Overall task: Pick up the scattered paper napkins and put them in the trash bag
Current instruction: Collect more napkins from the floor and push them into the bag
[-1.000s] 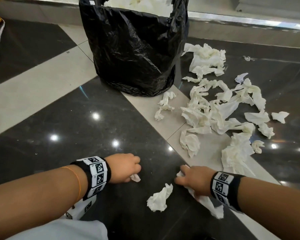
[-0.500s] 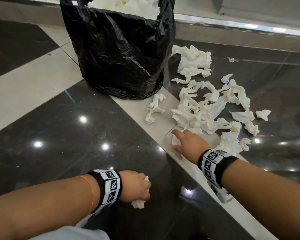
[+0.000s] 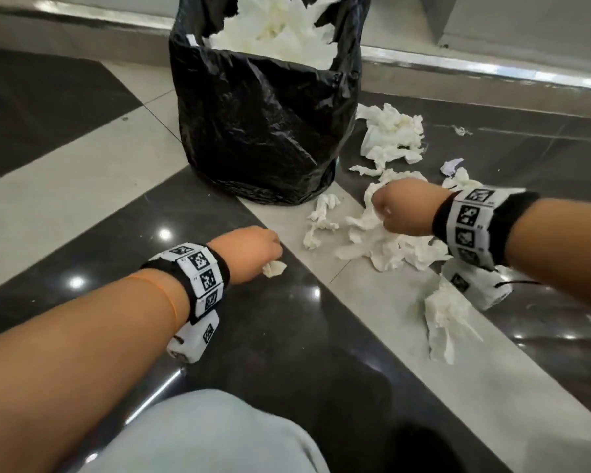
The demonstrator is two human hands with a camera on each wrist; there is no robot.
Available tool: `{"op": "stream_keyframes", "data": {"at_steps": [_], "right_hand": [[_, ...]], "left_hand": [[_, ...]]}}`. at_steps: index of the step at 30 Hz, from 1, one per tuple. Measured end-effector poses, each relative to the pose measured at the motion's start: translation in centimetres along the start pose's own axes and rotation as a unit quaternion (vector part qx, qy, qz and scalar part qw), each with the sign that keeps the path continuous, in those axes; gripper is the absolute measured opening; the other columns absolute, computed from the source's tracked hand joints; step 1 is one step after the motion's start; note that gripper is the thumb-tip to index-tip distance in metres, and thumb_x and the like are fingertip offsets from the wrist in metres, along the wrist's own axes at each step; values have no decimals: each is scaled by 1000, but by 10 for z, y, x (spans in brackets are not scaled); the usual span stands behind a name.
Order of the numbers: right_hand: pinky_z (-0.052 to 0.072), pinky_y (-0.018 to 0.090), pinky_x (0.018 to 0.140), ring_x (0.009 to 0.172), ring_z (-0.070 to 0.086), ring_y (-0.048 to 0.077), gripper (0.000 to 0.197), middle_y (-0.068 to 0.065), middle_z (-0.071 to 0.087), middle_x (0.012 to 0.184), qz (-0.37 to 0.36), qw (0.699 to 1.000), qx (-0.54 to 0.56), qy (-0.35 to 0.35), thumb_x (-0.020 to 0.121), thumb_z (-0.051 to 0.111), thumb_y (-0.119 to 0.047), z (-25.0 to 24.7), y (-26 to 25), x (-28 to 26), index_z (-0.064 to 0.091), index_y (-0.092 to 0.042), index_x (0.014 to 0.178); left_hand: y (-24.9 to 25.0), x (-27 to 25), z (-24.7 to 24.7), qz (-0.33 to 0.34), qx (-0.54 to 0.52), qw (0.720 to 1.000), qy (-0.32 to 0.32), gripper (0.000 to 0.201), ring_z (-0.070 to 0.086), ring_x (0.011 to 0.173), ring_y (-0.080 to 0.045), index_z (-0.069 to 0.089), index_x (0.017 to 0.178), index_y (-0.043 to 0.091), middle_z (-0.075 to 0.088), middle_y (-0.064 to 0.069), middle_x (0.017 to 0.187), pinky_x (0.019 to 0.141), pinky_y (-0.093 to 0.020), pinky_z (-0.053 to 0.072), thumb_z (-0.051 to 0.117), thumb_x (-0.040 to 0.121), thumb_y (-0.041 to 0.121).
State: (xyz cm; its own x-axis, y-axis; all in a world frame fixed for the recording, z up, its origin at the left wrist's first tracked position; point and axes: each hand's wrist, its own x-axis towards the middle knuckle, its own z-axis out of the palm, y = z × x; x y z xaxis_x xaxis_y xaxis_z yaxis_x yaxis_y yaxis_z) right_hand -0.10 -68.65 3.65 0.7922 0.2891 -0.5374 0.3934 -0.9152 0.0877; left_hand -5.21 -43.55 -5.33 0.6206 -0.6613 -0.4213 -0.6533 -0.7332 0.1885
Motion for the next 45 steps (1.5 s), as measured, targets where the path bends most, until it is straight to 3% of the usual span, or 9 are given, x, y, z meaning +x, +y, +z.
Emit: {"op": "stream_keyframes", "data": {"at_steps": [6,12,14,17,23,27,35,40,45], "right_hand": [[36,25,75,93,53,23,29,1,57,100,-1,995,94,29,82,47,-1,-14,42,-17,66,-18,96],[48,33,81,91,56,25,21,6,58,96,-12,990,142,0,71,76,-26,34,73,12,58,-15,74],[47,31,79,94,56,27,22,8,58,99,-28,992,124,-5,73,72,-17,48,76,29,51,-17,68],[43,28,74,92,55,27,12,8,56,100,-53,983,174,6,76,58,-2,62,79,48,54,-14,78],[38,24,76,89,54,15,16,2,64,102,-130,959,253,-17,85,66,-23,80,87,62,67,-23,101],[37,21,57,61,47,7,31,-7,51,68,-128,956,262,-27,76,71,-47,78,93,56,62,-18,69],[41,31,61,64,47,20,32,3,47,68,-92,928,362,8,68,69,-14,70,107,49,41,-18,55],[33,19,45,43,39,5,31,-5,43,57,-62,901,425,56,72,64,-9,45,110,51,41,-19,55],[36,23,40,43,44,14,23,4,48,65,-165,759,595,207,72,57,-3,-76,98,32,46,-22,66]], "left_hand": [[-1,26,-48,-47,7,998,39,28,59,90,-34,46,104,11,58,-15,98,72,-39,45,47,80,-3],[-2,41,-59,-17,130,991,-13,31,52,115,-31,49,111,12,57,-9,118,109,-40,35,47,83,-1],[2,46,-57,-26,161,985,-48,32,44,128,-29,49,118,11,53,-10,129,118,-33,14,45,88,2],[9,66,-46,-47,85,995,-12,35,45,125,-30,51,118,10,54,-11,130,116,-41,25,46,85,-1],[60,129,-17,-180,-75,980,-28,76,8,144,-36,12,147,20,-9,-12,159,115,-50,26,42,84,-10],[67,160,5,-240,-101,965,-38,83,0,145,-39,-6,148,24,-23,-8,157,115,-49,25,40,86,-8],[62,169,1,-279,-113,951,-68,33,54,109,-37,50,122,10,50,-19,126,91,-44,48,47,89,11],[56,152,-46,-285,-163,943,45,20,59,99,-32,61,97,8,63,-15,106,80,-36,48,47,85,15],[48,107,-88,-295,-191,927,127,12,59,84,-29,59,78,12,64,-11,90,68,-32,44,47,82,12]]}}
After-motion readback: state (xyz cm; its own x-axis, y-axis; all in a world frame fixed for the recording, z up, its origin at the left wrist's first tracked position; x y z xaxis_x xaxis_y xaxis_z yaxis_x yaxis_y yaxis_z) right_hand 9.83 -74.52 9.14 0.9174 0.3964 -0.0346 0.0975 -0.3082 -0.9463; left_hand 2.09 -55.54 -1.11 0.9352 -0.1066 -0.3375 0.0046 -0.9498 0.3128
